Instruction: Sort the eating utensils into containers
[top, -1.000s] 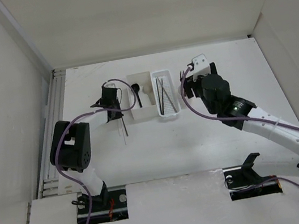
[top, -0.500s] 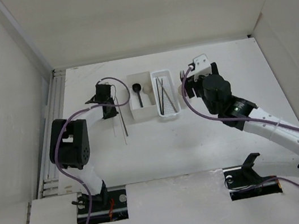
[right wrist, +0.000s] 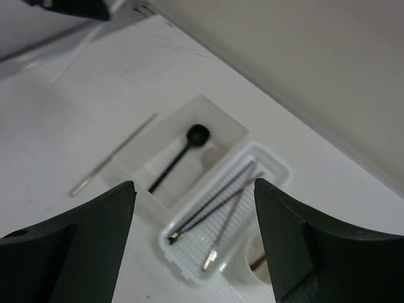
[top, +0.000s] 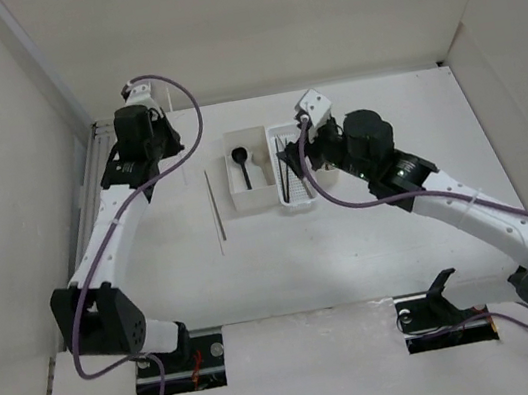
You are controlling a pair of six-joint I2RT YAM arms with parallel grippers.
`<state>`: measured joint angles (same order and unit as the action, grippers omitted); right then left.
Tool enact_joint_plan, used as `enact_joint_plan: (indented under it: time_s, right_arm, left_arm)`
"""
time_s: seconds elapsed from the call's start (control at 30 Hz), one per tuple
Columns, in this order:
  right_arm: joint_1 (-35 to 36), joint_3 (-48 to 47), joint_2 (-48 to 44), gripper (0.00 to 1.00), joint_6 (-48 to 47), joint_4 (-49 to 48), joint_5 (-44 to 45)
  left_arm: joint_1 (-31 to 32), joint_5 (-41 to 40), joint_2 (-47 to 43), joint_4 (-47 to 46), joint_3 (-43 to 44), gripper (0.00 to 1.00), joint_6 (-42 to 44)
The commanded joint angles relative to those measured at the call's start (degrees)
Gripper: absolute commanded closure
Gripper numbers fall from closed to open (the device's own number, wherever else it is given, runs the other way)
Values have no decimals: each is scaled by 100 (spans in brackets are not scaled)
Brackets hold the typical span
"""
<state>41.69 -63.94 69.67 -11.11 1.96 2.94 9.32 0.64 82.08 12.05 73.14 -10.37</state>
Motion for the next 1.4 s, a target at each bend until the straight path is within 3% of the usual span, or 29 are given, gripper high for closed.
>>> enact_joint_plan:
  time_s: [0.0, 0.2, 0.33, 0.53, 0.67, 0.77, 0.83, 1.0, 1.17, 1.2, 1.23, 1.27, 1.37]
  right_arm:
    - [32, -565, 362, 19, 161, -696, -1863]
    - [32, -1304, 1443, 19, 935, -1450, -2972]
    - [32, -1682, 1892, 21, 1322, -1724, -3142]
    - [32, -1613, 2077, 21, 1998, -2480, -3388]
    - [32, -1613, 2296, 26, 2227, -2533, -3108]
    - [32, -1613, 2349, 35, 2368, -2621, -2983]
    - [32, -1613, 2350, 51, 2420, -2700, -2923]
    - [32, -1613, 2402, 59, 2421, -2701, -2799]
    - [32, -1552, 2350, 100, 2474, -2806, -2860]
    - [32, -1551, 2350, 100, 2474, -2806, -2860]
    - [32, -1481, 2297, 100, 2474, -2806, -2860]
    - [32, -1368, 2218, 100, 2474, -2806, -2643]
    - [-21, -1069, 1928, 100, 2544, -2806, -1968]
  left_arm:
    - [210, 786, -473, -343, 305, 100, -323]
    - [579, 2007, -992, -1693, 34, 100, -1264]
    - [781, 2448, -1273, -2452, -265, 100, -1564]
    - [834, 2563, -1406, -2743, -529, 100, -1626]
    - [887, 2616, -1467, -2805, -582, 100, -1862]
    - [887, 2616, -1581, -2805, -652, 100, -1933]
    - [887, 2616, -1634, -2805, -705, 100, -1986]
    - [940, 2563, -1748, -2805, -758, 100, -2039]
    - [940, 2563, -1748, -2753, -758, 100, -2039]
    - [940, 2563, -1696, -2700, -758, 100, -2039]
    - [940, 2616, -1643, -2613, -758, 94, -2039]
    - [940, 2616, -1643, -2612, -758, 64, -1978]
    - [940, 2529, -1529, -2411, -758, 10, -1786]
